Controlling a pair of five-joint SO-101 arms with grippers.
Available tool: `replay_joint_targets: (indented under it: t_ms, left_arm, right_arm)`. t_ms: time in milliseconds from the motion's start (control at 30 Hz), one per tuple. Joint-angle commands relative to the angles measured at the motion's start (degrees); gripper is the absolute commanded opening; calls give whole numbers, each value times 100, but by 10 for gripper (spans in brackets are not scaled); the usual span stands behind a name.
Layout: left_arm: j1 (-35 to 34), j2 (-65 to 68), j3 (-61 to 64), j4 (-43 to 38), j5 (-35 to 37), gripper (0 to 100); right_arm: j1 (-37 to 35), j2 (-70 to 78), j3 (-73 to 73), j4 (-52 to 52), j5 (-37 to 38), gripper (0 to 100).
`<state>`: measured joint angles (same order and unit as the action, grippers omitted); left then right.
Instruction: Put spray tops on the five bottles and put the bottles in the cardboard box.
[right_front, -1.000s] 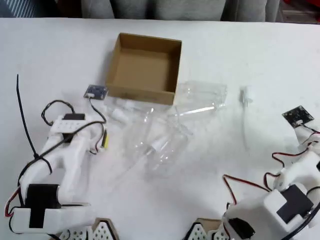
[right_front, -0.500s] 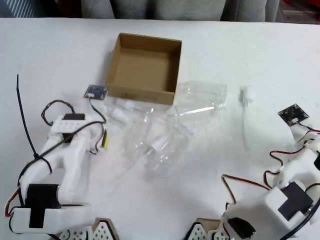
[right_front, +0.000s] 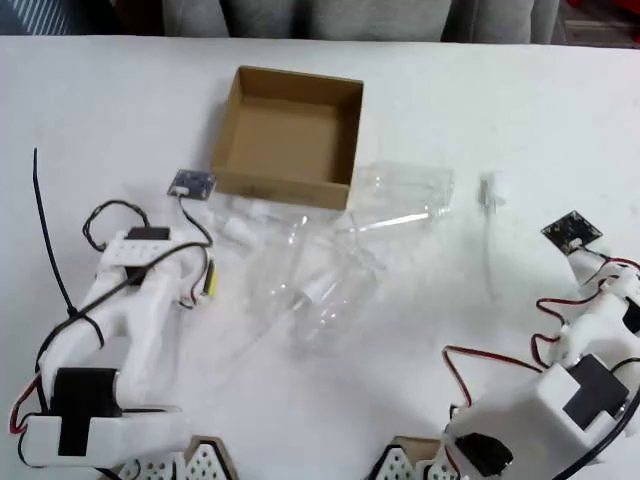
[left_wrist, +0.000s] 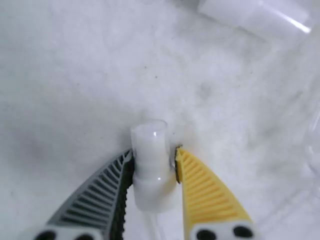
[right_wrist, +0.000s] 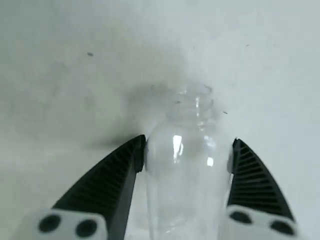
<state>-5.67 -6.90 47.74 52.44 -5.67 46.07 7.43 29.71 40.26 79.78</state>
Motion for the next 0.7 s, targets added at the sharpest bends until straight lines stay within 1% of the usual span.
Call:
replay_joint_targets:
  t_ms: [0,67,133,200,267,400,533,667]
  left_arm:
    - [-84,-303,-44,-132,-62,21]
    - [-84,-303,-44,-132,-62,21]
    - [-84,-303,-44,-132,-62,21]
    - [-84,-303,-44,-132,-62,21]
    - [-84,-303,-44,-132,-62,21]
    - [-84,-303,-44,-132,-62,21]
    - [-84,-303,-44,-123,-62,21]
    - [-84,-303,-44,-123,-62,21]
  right_arm:
    - [-75,-22,-220,-84,18,114]
    - [-75,-22,-378,-40,-9,6]
    - [-57,-75,-545,101,-352,39]
    - [-48,-127,-870,523,-888,35]
    - [-75,-233,-1336,1226,-1477,12]
    - [-321,-541,-2277,2756,-2796,19]
    - [-848,-1024,-2778,3758,-3807,20]
    - [-1534,-1754,-2716,4215,-4624,20]
